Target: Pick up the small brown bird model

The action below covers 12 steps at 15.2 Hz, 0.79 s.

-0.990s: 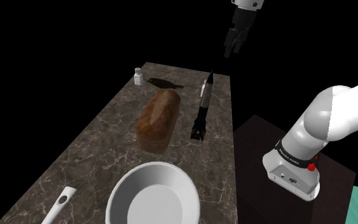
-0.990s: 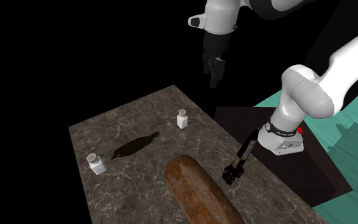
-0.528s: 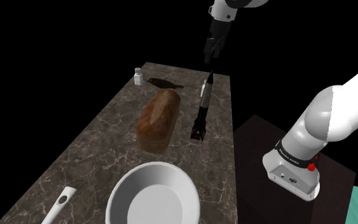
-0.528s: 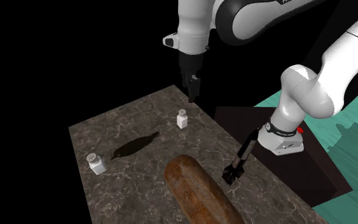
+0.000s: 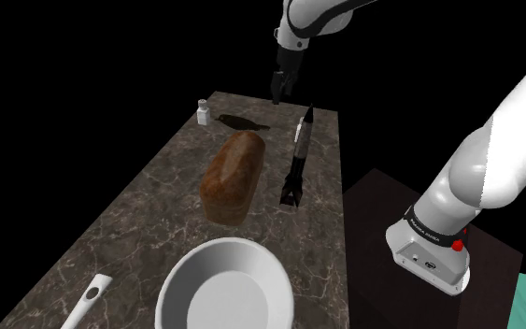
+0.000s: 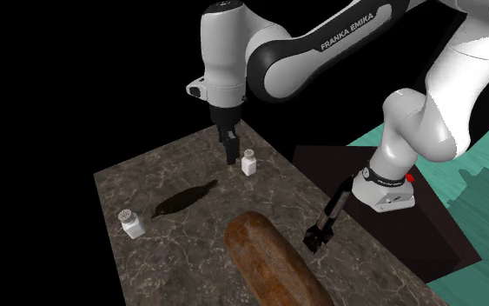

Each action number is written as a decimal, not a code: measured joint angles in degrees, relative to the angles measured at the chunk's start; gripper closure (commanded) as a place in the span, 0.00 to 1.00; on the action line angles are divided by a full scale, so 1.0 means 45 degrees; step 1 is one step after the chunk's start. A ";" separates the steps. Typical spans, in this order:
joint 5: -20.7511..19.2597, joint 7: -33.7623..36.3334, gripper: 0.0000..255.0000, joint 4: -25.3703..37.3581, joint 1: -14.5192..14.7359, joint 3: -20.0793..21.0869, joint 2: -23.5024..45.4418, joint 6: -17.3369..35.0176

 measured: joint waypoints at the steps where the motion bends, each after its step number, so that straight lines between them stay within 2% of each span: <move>1: -0.0030 -0.0059 0.00 0.0368 0.0042 0.0043 0.0487 0.0141; 7: -0.0299 -0.0274 0.00 0.2555 0.0357 0.0313 0.3305 0.0858; 12: -0.0592 -0.0484 0.00 0.4818 0.0622 0.0456 0.5687 0.1023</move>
